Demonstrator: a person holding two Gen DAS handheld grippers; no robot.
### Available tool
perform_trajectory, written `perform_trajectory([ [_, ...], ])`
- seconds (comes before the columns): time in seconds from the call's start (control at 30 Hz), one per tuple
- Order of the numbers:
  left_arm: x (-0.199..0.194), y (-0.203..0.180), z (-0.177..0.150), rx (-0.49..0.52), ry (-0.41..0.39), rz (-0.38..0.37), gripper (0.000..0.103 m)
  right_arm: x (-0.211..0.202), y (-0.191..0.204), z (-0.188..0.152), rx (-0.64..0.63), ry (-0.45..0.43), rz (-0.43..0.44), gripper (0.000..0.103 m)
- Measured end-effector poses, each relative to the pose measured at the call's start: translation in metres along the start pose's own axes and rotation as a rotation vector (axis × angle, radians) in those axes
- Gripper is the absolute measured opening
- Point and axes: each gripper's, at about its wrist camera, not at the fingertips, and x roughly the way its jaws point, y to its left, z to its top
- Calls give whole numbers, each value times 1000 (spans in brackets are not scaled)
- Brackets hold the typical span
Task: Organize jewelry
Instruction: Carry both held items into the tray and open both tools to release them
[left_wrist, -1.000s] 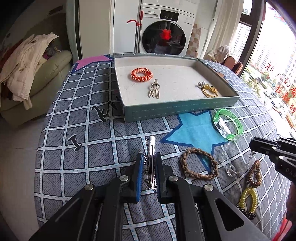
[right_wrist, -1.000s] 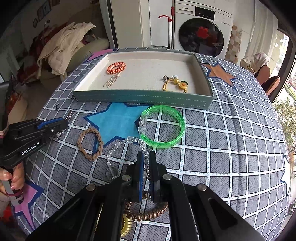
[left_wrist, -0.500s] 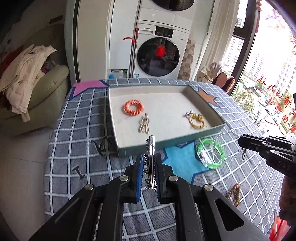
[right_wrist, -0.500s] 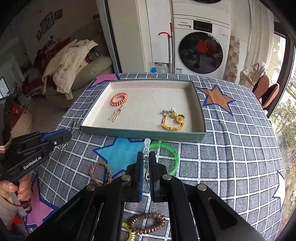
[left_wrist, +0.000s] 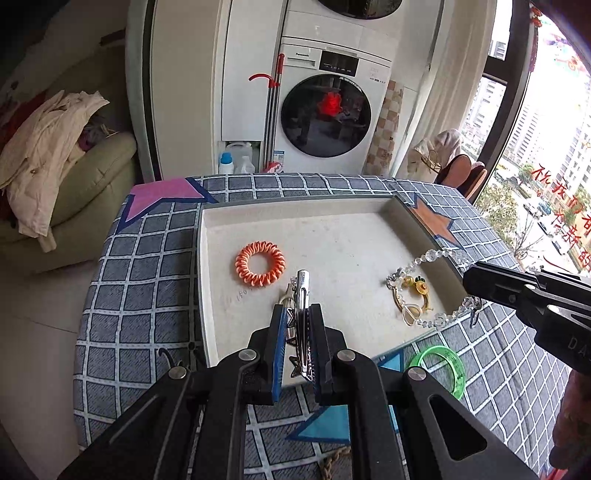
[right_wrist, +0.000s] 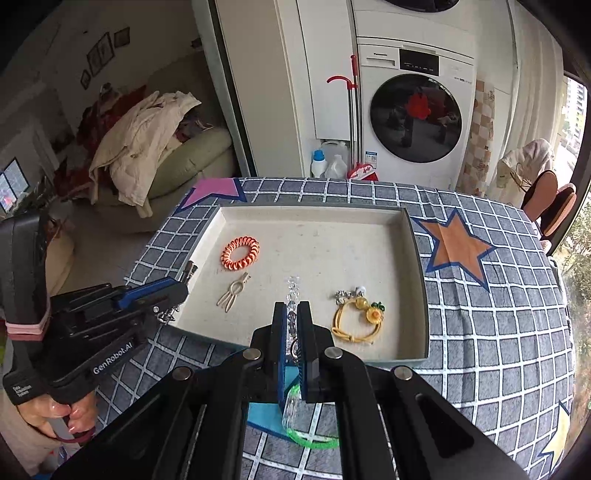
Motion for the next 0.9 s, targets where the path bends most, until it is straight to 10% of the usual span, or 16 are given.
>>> perform_trajectory([
  [0.9,106,-49,19,164,123,103,32,96,-102,1,265,53,-104,6],
])
